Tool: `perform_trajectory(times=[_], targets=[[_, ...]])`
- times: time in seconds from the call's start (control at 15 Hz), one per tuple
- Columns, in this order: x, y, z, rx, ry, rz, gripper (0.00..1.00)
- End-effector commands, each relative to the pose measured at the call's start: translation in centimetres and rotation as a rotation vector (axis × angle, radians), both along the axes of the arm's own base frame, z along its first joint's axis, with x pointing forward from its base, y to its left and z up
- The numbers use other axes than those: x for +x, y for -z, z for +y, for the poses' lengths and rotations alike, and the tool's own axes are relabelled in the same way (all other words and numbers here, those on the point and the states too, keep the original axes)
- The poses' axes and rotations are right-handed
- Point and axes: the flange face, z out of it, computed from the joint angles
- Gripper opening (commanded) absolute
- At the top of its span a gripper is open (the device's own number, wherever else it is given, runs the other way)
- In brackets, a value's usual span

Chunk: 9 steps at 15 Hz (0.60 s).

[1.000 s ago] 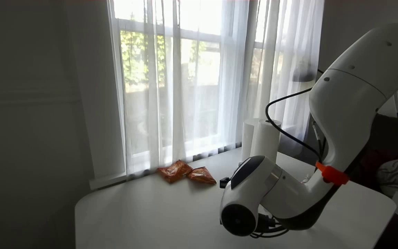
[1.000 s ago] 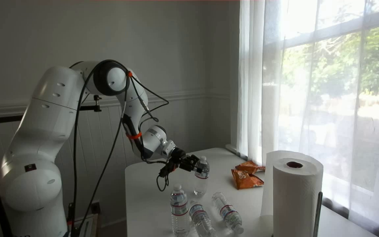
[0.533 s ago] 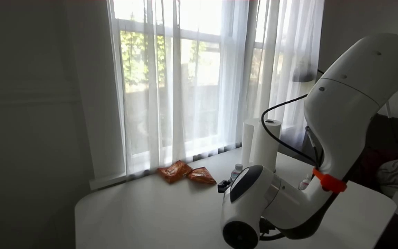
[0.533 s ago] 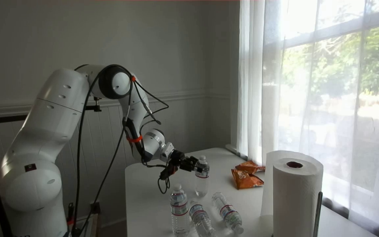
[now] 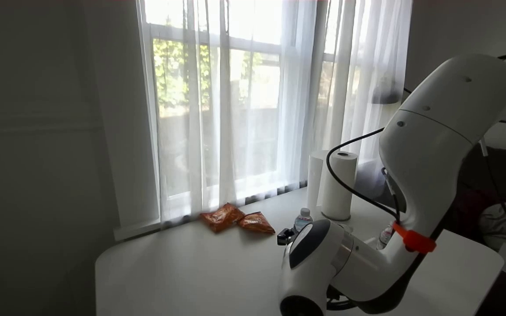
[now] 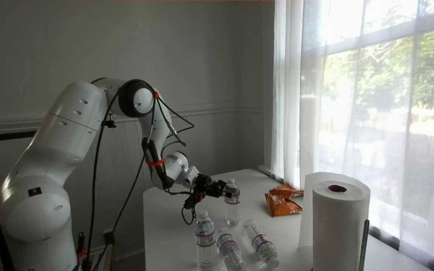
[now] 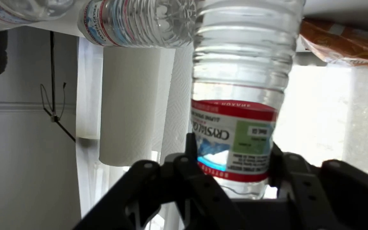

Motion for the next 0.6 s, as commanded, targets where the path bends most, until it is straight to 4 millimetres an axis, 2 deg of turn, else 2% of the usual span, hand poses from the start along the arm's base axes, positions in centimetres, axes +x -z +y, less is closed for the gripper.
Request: perform_trajectory(times=[0.0,0.27,0.53], targets=[[0.4,-0.1,0.4,0.005,0.028,-0.068,0.74],[0.9,-1.1,0.1,0.041,0.07,-0.091,0.99],[2.1,-3.8,-0.3,0.09,0.123,-0.11,1.0]])
